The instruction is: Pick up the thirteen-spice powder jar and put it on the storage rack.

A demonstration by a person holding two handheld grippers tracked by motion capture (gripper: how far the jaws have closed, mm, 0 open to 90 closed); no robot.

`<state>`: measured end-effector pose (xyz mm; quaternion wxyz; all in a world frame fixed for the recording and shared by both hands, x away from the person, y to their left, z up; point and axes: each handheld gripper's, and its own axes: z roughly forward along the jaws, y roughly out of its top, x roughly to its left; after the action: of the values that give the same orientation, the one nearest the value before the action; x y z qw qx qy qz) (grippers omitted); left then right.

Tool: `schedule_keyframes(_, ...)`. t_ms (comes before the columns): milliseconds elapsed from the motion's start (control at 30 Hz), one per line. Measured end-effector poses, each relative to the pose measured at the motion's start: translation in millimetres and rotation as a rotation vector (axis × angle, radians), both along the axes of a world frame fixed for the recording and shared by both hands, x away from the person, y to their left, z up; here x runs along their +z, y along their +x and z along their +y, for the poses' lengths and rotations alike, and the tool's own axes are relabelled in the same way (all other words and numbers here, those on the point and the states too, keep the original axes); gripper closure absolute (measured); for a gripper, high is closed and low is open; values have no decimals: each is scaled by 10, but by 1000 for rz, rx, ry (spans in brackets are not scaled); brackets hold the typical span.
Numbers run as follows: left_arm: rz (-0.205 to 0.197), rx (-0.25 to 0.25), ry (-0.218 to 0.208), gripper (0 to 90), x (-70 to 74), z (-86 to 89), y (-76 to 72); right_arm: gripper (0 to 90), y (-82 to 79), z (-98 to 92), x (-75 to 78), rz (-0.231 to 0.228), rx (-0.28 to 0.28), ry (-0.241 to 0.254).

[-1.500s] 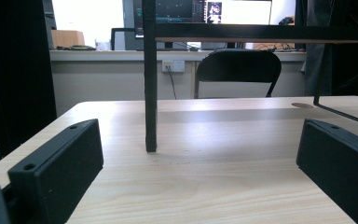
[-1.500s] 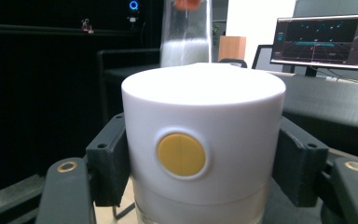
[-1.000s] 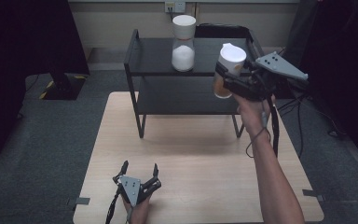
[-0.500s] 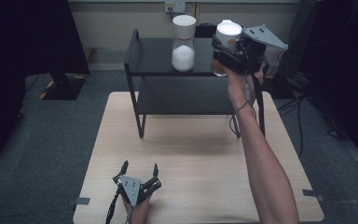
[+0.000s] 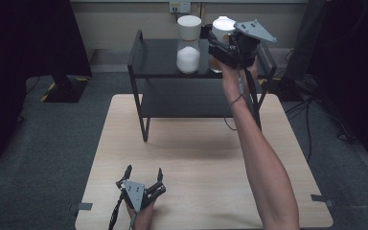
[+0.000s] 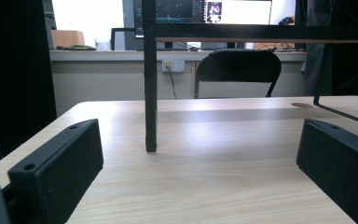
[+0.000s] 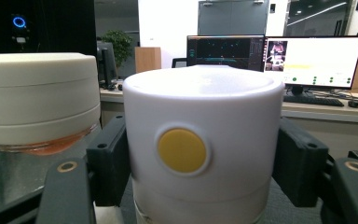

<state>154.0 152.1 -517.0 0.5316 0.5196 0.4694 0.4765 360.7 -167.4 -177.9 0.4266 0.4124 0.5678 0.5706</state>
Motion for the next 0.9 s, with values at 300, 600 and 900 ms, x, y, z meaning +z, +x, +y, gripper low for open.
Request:
schedule_keyframes(300,0,0,0,0,-1,0,0,300,16,-2,-34,-9,0,3)
schedule_keyframes(600,-1,0,-1,0,-2,-1,0,296,5,-15,-45,-5,2,24)
schedule_keyframes(900,-1,0,-1,0,-1,0,0,280,-1,-17,-65,-10,2,34)
